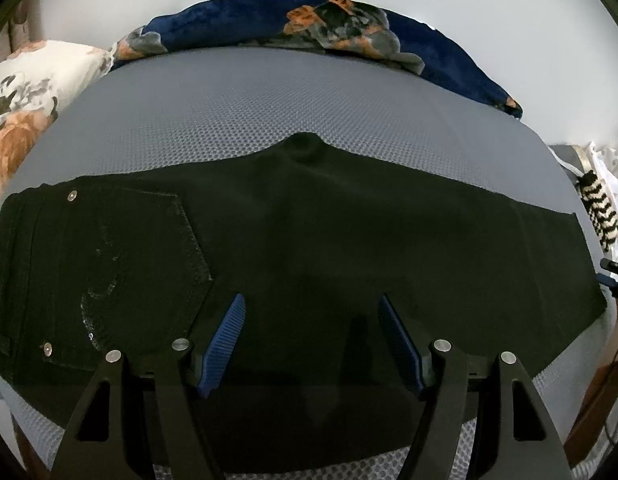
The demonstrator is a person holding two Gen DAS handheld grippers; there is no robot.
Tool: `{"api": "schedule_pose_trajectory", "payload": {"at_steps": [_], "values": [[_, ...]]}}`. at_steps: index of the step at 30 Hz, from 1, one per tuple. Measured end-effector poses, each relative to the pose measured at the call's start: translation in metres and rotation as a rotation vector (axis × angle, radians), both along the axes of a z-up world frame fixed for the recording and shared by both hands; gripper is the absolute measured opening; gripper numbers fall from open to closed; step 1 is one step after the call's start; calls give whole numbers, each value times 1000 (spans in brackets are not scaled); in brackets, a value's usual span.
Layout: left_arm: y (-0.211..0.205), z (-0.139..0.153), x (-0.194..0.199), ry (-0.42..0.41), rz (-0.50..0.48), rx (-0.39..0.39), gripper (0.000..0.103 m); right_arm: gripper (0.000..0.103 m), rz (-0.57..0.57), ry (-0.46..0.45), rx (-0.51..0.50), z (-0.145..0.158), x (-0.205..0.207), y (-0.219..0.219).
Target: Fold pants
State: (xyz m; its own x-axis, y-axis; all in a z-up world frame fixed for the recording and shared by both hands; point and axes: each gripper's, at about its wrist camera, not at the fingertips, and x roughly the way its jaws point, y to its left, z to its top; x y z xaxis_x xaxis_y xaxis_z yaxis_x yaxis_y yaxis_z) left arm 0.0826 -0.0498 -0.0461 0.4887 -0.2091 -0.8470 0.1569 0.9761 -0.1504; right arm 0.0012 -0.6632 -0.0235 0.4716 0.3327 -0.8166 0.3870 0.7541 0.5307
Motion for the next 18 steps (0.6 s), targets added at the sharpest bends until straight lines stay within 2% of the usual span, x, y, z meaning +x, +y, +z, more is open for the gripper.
{"api": "schedule_pose_trajectory", "payload": {"at_steps": [1,5,7,12,15,18], "values": [[-1,-1,0,4,2,3,69,36,1,-6,8,-2,0,-3],[-5,-2,0,11,0,14,69,30,35,-38,21,-8,3,-11],[-6,-2,1,11,1,17,69,23,57,-40,52,-13,12,-7],[-8,-5,3,23,14,25,69,21,77,-71,75,-17,27,2],[-7,-7,3,23,20,24,69,14,69,-83,95,-22,31,5],[-5,-8,3,27,25,20,69,11,42,-91,111,-24,31,9]]}}
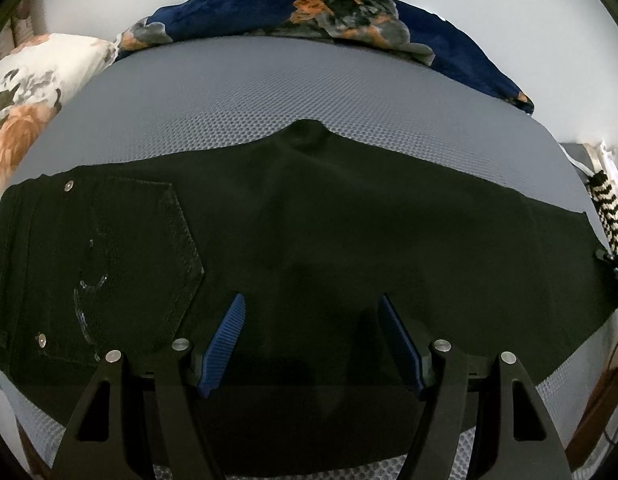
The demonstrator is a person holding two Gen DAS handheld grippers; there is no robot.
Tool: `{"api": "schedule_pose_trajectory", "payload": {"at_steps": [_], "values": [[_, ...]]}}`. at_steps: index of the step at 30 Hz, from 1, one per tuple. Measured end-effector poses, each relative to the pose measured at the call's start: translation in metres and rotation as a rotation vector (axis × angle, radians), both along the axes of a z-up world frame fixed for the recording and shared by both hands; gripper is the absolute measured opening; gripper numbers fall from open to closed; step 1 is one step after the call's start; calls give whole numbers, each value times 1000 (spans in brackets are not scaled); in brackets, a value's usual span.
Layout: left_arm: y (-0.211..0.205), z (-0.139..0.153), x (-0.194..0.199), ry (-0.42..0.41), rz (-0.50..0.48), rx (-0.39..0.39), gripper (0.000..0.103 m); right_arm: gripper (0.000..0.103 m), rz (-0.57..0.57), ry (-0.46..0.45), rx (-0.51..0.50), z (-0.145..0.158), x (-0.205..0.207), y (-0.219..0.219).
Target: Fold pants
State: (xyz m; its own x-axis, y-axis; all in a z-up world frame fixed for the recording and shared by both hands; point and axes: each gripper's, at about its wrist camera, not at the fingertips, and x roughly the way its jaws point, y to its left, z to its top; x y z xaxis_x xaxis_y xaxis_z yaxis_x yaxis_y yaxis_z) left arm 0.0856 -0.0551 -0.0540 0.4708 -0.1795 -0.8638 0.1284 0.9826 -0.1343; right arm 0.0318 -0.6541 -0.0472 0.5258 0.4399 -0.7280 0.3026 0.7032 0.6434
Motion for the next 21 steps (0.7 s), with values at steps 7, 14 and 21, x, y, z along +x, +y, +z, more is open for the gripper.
{"api": "schedule_pose_trajectory", "payload": {"at_steps": [7,14,21], "values": [[8,4,-4,-19,9,-25,69,9,-69,-26,-11,21,-5,14],[23,8,-6,-38,39,-56,70,8,-23,-100,9,68,3,60],[42,14,-17,-62,73,-93,70,8,71,-111,31,95,33,133]]}}
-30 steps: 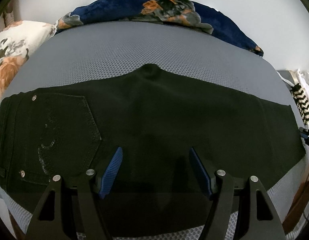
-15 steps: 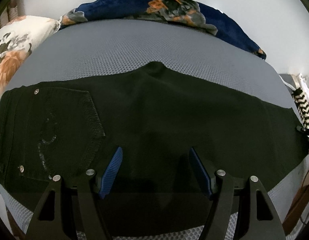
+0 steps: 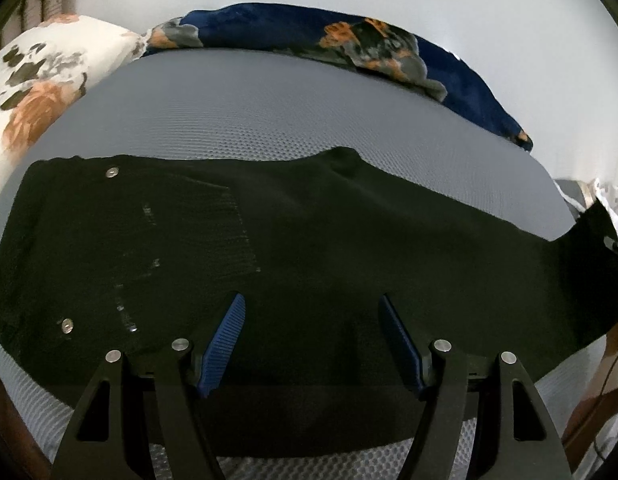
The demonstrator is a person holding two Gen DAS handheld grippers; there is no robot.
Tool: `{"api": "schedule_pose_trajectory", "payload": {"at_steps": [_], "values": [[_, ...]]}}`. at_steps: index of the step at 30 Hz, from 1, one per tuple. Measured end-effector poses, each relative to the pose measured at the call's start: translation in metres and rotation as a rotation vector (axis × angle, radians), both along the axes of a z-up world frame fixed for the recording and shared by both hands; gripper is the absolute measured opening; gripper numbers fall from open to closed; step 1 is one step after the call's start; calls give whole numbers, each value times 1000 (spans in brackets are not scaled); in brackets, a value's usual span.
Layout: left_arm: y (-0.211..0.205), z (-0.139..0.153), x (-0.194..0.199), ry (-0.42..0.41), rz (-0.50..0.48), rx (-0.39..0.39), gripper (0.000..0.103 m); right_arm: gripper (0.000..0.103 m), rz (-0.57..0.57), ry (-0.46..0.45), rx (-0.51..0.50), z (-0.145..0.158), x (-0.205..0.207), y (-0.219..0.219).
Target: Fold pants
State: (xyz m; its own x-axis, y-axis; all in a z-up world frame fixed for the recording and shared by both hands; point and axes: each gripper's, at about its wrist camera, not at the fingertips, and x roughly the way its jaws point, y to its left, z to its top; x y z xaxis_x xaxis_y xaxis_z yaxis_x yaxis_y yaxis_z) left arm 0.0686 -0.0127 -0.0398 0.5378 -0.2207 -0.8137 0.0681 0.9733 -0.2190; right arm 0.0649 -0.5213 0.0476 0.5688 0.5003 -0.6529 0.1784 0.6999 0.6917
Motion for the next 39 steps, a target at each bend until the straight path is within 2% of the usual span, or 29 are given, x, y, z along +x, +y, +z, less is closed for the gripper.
{"api": "schedule_pose_trajectory", "payload": {"at_steps": [4,11,20,25,33,35,39], "values": [[13,3,-5,-8,23,-10,70,8,65,-4,-9,4,13,47],[34,8,-15,-28,49,-33,70,7,143,14,10,-7,40,117],[55,11,-19,-35,63,-66,71,7,265,87,-24,-41,73,201],[65,16,-21,-48,68,-86,71,7,341,112,-92,-57,79,244],[73,18,-22,-58,78,-114,72,8,481,114,-314,-71,76,305],[72,19,-21,-60,77,-118,73,12,491,127,-318,-76,76,310],[68,20,-19,-55,61,-137,73,32,492,156,-268,-77,77,309]]}}
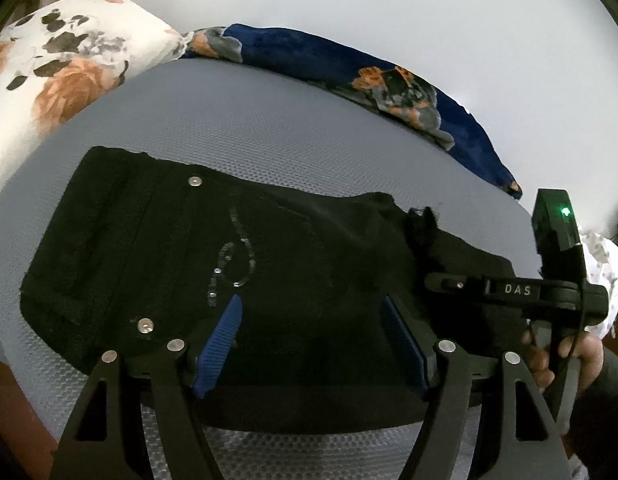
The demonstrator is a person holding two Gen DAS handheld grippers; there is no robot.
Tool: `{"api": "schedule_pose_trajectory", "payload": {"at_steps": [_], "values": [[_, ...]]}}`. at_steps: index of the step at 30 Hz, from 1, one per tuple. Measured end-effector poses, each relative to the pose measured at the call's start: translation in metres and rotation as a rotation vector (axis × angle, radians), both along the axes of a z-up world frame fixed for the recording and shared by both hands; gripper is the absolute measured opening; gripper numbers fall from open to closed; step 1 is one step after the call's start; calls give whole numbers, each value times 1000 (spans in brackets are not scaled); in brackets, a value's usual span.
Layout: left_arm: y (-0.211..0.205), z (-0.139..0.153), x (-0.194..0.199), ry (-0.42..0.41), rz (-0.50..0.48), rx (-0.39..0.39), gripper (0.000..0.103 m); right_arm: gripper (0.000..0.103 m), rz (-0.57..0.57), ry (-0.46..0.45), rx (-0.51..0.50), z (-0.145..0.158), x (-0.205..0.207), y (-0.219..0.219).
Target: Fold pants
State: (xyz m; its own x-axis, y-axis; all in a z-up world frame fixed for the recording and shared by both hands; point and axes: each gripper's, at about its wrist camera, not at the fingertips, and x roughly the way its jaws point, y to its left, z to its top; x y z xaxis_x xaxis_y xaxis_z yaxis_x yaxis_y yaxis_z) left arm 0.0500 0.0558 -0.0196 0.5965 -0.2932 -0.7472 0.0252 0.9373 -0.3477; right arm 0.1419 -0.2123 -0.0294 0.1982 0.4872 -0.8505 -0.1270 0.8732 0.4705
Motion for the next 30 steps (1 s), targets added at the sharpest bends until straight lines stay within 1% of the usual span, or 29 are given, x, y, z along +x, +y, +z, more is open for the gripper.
{"api": "schedule_pose_trajectory", "payload": {"at_steps": [1,4,6,9,11,14,17,19,21,23,27,30], "values": [[-2,0,0,0,-6,-3,73,35,6,1,0,2,-2,0],[-8,1,4,2,-33,-23,73,36,-6,-22,14,13,-8,-10],[-14,0,7,12,-57,-44,73,38,-46,-39,14,21,-11,-23],[-27,-3,15,44,-113,-96,73,40,-122,-45,40,28,-17,-48],[-36,-7,20,78,-156,-141,73,40,-180,-42,64,30,-26,-72],[-48,-19,32,160,-209,-219,73,40,-249,-39,69,32,-40,-99],[-55,-30,42,231,-224,-259,73,42,-308,-41,56,32,-53,-124],[-57,-38,49,285,-231,-292,72,42,-341,-42,64,32,-59,-138],[-59,-43,52,322,-242,-313,71,43,-361,-42,71,31,-64,-148],[-63,-48,56,350,-256,-326,70,43,-381,-42,77,30,-66,-155],[-71,-50,63,364,-287,-327,70,43,-397,-37,94,28,-68,-162],[-78,-53,69,392,-327,-370,70,43,-392,-36,97,27,-68,-162]]}}
